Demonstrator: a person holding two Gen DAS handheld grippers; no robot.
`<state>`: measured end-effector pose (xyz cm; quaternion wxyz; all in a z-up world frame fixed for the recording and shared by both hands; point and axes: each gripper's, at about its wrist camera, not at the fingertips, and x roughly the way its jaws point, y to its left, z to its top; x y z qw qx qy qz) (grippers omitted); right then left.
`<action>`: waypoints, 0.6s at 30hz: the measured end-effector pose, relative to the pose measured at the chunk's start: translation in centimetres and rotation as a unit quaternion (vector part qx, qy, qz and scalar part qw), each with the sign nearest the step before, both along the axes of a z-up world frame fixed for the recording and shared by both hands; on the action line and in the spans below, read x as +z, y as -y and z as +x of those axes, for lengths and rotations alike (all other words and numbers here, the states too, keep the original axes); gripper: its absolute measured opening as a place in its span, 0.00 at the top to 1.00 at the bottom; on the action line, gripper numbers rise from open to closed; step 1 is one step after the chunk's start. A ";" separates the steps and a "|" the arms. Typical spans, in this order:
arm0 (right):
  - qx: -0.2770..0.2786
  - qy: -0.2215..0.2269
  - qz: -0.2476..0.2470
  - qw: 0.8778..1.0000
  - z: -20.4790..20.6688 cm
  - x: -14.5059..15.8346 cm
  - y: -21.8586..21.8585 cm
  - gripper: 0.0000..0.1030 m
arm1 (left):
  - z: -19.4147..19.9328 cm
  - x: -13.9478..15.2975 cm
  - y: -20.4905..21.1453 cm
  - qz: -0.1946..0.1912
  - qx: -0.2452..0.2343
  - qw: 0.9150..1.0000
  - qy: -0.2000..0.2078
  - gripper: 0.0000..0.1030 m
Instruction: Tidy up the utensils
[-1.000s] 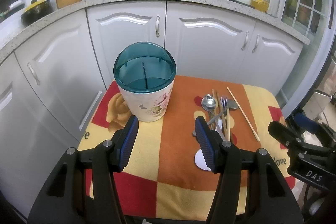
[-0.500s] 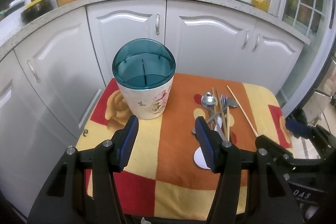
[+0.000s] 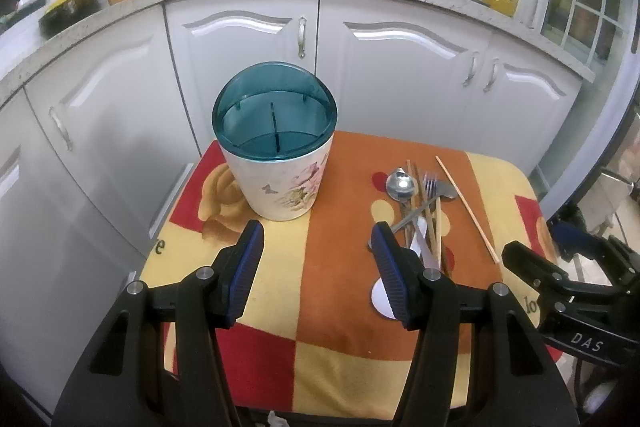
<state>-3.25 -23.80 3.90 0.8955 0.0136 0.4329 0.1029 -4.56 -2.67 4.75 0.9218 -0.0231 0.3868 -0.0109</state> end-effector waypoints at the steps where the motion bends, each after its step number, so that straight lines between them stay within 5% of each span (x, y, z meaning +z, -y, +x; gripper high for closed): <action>1: -0.001 0.001 0.000 1.000 0.0 0.0 0.1 0.14 | 0.0 0.0 0.1 0.001 -0.001 1.000 -0.001 0.46; 18: -0.003 0.006 -0.010 1.000 0.3 -0.2 0.5 0.14 | 0.3 -0.2 0.5 0.007 -0.007 1.000 -0.001 0.46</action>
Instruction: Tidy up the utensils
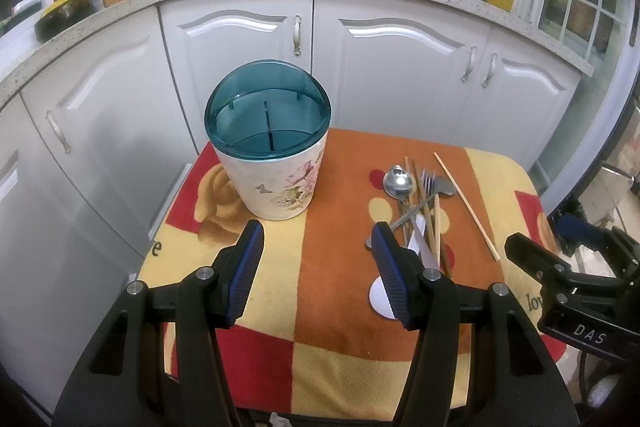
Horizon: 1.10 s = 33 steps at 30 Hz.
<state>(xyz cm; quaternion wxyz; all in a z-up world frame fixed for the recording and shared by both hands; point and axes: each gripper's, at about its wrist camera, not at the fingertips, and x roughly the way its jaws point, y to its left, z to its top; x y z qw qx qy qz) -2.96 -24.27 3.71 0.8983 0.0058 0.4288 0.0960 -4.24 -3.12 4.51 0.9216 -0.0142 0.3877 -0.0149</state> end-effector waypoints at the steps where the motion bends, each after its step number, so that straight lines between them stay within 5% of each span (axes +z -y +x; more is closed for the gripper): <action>1: -0.001 0.001 -0.002 1.000 0.0 0.0 0.0 0.14 | 0.0 0.0 0.0 0.000 0.000 1.000 0.000 0.46; 33: -0.011 0.013 -0.013 1.000 -0.2 1.2 0.1 0.14 | -0.3 0.5 0.1 -0.012 -0.005 1.000 0.004 0.46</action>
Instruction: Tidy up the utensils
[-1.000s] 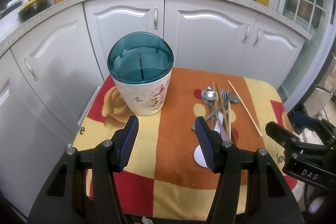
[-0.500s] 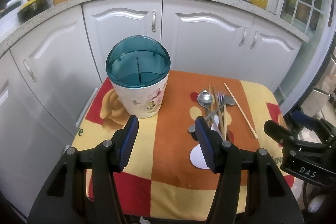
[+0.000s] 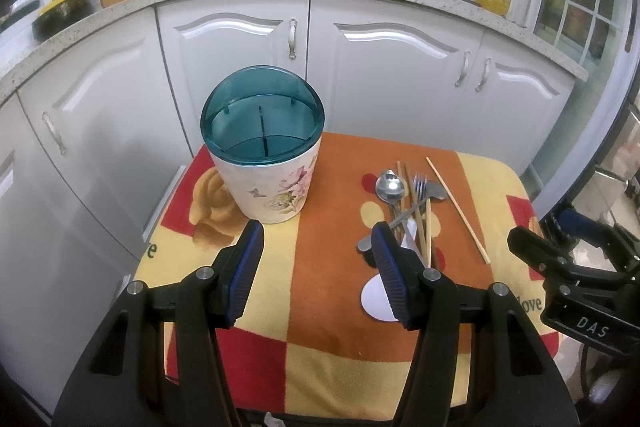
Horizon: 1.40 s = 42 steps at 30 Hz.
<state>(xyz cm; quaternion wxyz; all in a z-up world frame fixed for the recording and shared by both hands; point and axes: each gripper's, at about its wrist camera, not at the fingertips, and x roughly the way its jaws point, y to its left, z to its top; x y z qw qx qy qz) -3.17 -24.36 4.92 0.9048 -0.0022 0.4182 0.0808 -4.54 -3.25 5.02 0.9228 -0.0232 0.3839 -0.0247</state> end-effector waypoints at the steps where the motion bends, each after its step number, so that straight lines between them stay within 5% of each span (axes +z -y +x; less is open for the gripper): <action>1: -0.001 0.000 0.000 1.000 0.0 0.0 0.0 0.14 | 0.0 0.0 0.0 0.001 0.000 1.000 0.000 0.46; 42: -0.006 -0.034 0.010 0.999 0.5 -1.6 1.5 0.14 | 0.7 -1.2 0.3 -0.001 -0.009 1.000 -0.018 0.46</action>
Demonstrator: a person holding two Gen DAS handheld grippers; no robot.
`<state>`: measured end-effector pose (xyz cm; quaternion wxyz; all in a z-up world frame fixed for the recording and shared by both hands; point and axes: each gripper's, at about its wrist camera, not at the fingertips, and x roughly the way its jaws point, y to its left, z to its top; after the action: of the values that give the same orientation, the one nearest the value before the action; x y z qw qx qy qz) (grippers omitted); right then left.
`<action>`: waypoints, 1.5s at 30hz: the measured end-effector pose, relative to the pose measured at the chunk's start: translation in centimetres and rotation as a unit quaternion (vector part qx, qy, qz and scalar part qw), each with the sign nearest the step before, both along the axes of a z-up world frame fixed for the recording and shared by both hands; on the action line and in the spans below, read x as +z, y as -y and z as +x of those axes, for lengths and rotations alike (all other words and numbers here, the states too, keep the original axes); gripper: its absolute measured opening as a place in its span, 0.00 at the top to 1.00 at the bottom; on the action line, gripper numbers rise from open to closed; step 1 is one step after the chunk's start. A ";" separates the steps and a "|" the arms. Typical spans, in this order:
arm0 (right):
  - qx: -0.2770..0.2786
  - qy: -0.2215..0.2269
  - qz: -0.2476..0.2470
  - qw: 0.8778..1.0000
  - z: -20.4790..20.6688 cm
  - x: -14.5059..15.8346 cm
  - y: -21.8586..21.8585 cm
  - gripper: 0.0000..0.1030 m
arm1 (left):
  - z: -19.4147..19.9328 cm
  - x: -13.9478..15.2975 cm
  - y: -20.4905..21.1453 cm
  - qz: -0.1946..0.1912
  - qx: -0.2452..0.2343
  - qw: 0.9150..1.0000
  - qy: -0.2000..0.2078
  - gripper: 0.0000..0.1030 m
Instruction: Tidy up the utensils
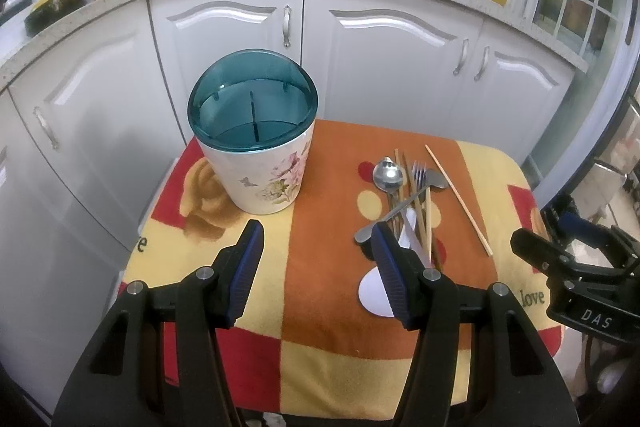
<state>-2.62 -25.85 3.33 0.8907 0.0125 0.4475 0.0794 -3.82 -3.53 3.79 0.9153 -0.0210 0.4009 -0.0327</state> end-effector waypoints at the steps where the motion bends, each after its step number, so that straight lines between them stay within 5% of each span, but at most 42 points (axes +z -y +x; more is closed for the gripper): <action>1: -0.001 0.000 0.000 1.000 0.0 0.0 0.1 0.14 | 0.1 0.0 0.0 0.000 0.000 1.000 -0.001 0.46; 15: 0.011 -0.003 -0.023 1.000 0.6 -0.8 0.3 0.14 | 1.3 -1.0 0.6 -0.003 -0.016 1.000 -0.016 0.46; 23: 0.014 -0.013 -0.013 1.000 2.1 -1.4 1.4 0.19 | 2.8 -1.1 2.7 0.002 -0.081 0.997 -0.019 0.46; 37: 0.019 -0.046 0.016 0.999 6.1 -4.2 4.2 0.40 | 10.6 -4.3 9.9 0.016 -0.222 0.971 -0.082 0.46; 41: 0.015 -0.052 0.022 0.998 6.8 -4.8 5.1 0.41 | 13.2 -6.1 11.3 0.014 -0.233 0.965 -0.118 0.64; 45: 0.011 -0.058 0.032 0.998 7.5 -5.3 6.2 0.41 | 14.7 -7.1 12.8 0.025 -0.248 0.960 -0.130 0.70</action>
<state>4.90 -32.03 -1.92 0.8615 0.0403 0.4957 0.1027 10.88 -16.35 -3.36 0.8188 0.0982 0.5098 -0.2451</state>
